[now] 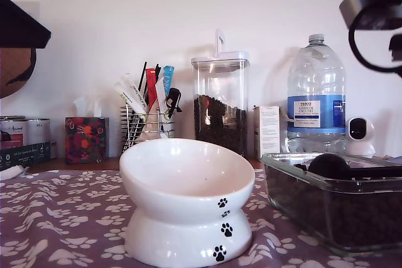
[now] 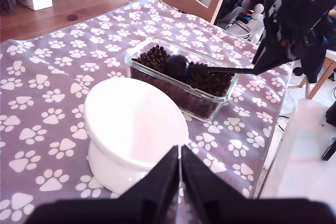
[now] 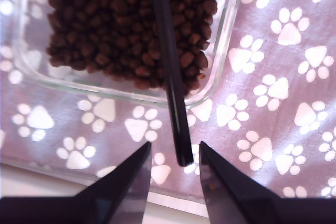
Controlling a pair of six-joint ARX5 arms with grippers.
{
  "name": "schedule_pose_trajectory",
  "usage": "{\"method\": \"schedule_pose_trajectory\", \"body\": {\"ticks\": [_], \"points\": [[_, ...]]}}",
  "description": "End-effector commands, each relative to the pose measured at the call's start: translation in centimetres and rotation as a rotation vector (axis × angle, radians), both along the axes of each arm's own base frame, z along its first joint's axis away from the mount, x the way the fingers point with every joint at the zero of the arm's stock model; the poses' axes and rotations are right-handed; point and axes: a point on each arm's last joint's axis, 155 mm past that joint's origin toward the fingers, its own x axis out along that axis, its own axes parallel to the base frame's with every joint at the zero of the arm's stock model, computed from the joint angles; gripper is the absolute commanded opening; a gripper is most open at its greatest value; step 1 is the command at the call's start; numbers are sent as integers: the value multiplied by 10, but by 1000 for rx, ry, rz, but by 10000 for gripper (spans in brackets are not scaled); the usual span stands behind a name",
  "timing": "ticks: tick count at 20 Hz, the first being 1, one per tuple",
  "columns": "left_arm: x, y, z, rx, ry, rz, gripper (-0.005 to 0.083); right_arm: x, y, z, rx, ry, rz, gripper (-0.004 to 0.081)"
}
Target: Measure one spoon of cat food and pour it into the food bowl
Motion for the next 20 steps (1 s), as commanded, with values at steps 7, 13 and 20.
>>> {"method": "schedule_pose_trajectory", "body": {"ticks": [7,13,20], "points": [[0,-1,0,-4,0,-3,-19,0,-5,-14,-43,48,51,61],[0,-1,0,-3,0,-3,-19,6,-2,-13,-31,26,56,-12],[0,-1,0,-2,2,-3,-19,21,1,-11,-9,-20,83,-12]]}}
